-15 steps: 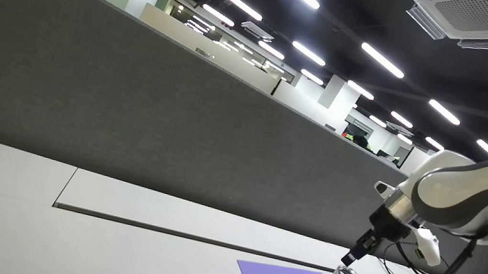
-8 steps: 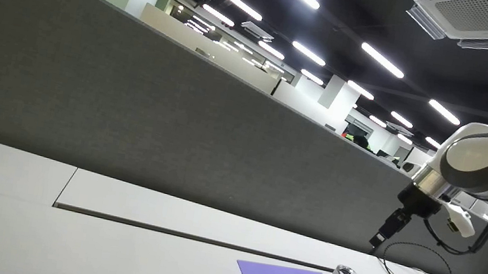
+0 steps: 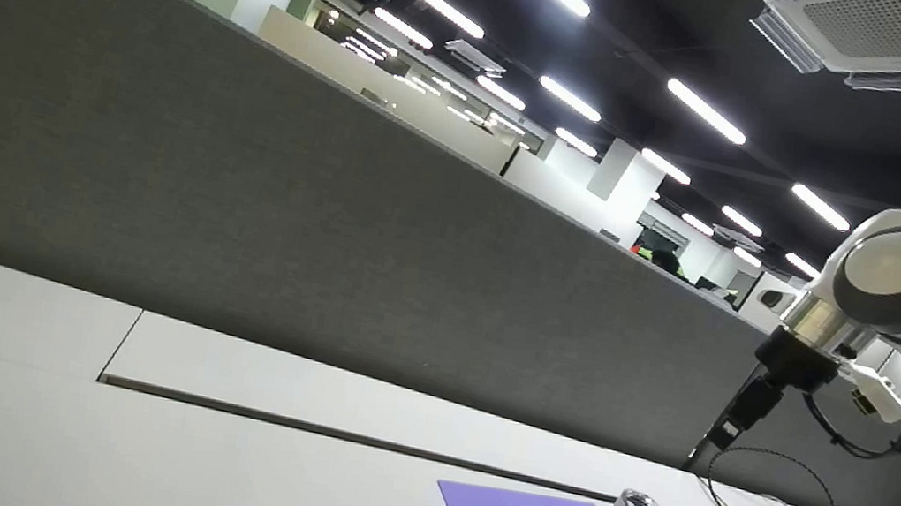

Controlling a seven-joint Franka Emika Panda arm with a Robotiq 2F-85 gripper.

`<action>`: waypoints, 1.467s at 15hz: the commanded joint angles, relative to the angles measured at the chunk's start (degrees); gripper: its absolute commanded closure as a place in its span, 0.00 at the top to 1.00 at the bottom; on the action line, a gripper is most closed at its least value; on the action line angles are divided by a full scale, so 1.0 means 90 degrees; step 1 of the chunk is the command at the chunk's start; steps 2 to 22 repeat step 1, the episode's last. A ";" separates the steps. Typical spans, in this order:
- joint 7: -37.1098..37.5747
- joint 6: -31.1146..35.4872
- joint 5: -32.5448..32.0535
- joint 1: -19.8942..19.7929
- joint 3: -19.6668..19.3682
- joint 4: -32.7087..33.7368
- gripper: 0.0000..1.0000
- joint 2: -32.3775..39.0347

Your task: Slide the lid to open the drinking hole of the cup

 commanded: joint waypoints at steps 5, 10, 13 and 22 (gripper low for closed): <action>-0.0074 -0.0019 0.0121 0.0164 -0.0175 0.0009 1.00 -0.0010; -0.0074 -0.0019 0.0121 0.0164 -0.0175 0.0009 1.00 -0.0010; -0.0074 -0.0019 0.0121 0.0164 -0.0175 0.0009 1.00 -0.0010; -0.0074 -0.0019 0.0121 0.0164 -0.0175 0.0009 1.00 -0.0010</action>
